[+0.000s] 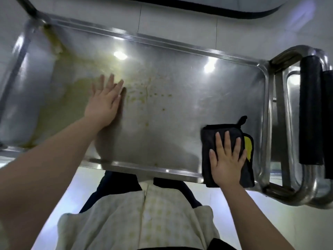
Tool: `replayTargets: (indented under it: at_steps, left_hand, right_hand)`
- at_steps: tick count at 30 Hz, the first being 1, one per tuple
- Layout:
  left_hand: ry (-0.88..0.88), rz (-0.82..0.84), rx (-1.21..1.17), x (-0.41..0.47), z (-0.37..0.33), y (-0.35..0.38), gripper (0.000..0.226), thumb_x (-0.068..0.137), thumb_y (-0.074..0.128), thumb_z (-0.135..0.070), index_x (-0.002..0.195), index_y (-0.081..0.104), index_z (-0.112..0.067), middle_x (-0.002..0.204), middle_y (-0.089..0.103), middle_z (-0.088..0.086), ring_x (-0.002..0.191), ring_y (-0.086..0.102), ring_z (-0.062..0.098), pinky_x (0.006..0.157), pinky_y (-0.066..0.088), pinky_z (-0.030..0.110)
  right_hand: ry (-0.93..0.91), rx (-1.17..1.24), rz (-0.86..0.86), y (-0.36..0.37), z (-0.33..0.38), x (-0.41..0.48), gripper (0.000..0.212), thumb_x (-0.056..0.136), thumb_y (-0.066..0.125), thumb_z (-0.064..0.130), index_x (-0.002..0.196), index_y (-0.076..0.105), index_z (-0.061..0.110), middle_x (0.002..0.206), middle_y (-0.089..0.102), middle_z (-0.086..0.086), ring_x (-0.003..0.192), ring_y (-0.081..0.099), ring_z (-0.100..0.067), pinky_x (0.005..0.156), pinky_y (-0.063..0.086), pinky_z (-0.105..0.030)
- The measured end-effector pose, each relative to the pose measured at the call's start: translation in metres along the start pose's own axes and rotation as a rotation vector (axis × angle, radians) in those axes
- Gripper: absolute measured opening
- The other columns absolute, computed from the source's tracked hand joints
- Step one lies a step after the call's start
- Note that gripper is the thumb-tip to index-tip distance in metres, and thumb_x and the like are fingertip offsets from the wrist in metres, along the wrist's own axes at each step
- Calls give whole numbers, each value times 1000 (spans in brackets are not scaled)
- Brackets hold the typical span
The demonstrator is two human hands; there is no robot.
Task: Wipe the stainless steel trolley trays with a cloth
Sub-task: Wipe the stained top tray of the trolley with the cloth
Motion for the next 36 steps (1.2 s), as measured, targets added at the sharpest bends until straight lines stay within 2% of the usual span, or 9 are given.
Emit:
replayTargets:
  at_steps: [6, 10, 12, 17, 20, 24, 30, 34, 36]
  left_hand:
    - [63, 86, 225, -9, 98, -19, 52, 103, 21, -41, 155, 14, -33, 163, 10, 3, 149, 2, 32, 104, -34, 33]
    - [112, 72, 234, -9, 107, -14, 57, 99, 9, -48, 154, 12, -36, 164, 8, 2, 149, 4, 31, 112, -19, 41]
    - [107, 57, 219, -8, 109, -9, 58, 97, 5, -50, 154, 7, -39, 164, 2, -1, 149, 1, 28, 114, -14, 46]
    - [120, 37, 174, -8, 115, -4, 53, 100, 12, -46, 153, 6, -41, 164, 1, -2, 150, -1, 25, 115, -12, 49]
    - [132, 28, 181, -12, 119, -2, 54, 101, 18, -40, 153, 2, -42, 164, 0, -2, 150, -2, 24, 117, -9, 51]
    - [120, 25, 134, -14, 118, 0, 52, 101, 10, -45, 153, 3, -44, 164, 0, -5, 150, -3, 22, 118, -9, 49]
    - [124, -3, 131, -12, 115, 0, 52, 101, 7, -47, 153, 3, -43, 164, 1, -5, 150, -2, 23, 117, -11, 48]
    - [125, -5, 141, -13, 114, -1, 53, 101, 6, -47, 153, -1, -42, 164, -1, -4, 150, -5, 23, 118, -11, 49]
    - [128, -3, 135, -13, 115, -2, 53, 102, 8, -45, 153, -1, -41, 163, -2, -4, 150, -6, 22, 118, -11, 50]
  right_hand:
    - [126, 19, -20, -2, 15, -3, 61, 95, 14, 56, 153, 13, 37, 162, 15, 0, 149, 6, -33, 118, 2, -56]
    - [499, 124, -72, 8, 78, 4, 64, 94, 10, 57, 155, 6, 36, 164, 4, 4, 149, 0, -36, 116, 2, -61]
    - [554, 131, -97, 13, 139, 9, 62, 98, 18, 54, 155, 5, 35, 164, 3, 4, 148, 0, -38, 114, 5, -64]
    - [91, 58, -118, 25, 328, 0, 63, 97, 24, 51, 154, 6, 34, 164, 7, 2, 147, 5, -42, 113, 4, -66]
    - [-174, 61, -66, 30, 386, -18, 60, 100, 24, 51, 155, 15, 32, 163, 12, 2, 148, 7, -41, 113, 5, -66]
    - [-183, 69, -128, 26, 323, -10, 57, 97, 34, 53, 151, 29, 37, 159, 25, 7, 147, 19, -35, 114, 14, -62]
    - [496, 138, -78, 3, 148, 24, 61, 95, 16, 56, 154, 13, 40, 163, 11, 7, 149, 5, -32, 116, 4, -60]
    - [712, 195, -92, 4, 178, 50, 58, 99, 13, 55, 154, 1, 41, 163, -4, 12, 149, -6, -35, 113, -2, -65]
    - [610, 170, -104, 5, 229, 65, 60, 100, 19, 53, 154, -1, 39, 163, -6, 12, 148, -6, -36, 113, -3, -65]
Point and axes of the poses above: each hand's wrist, its own x-axis towards the middle knuckle, its own y-axis out of the palm, z = x × y, the point moved 1 cm from there along x, towards the middle knuckle
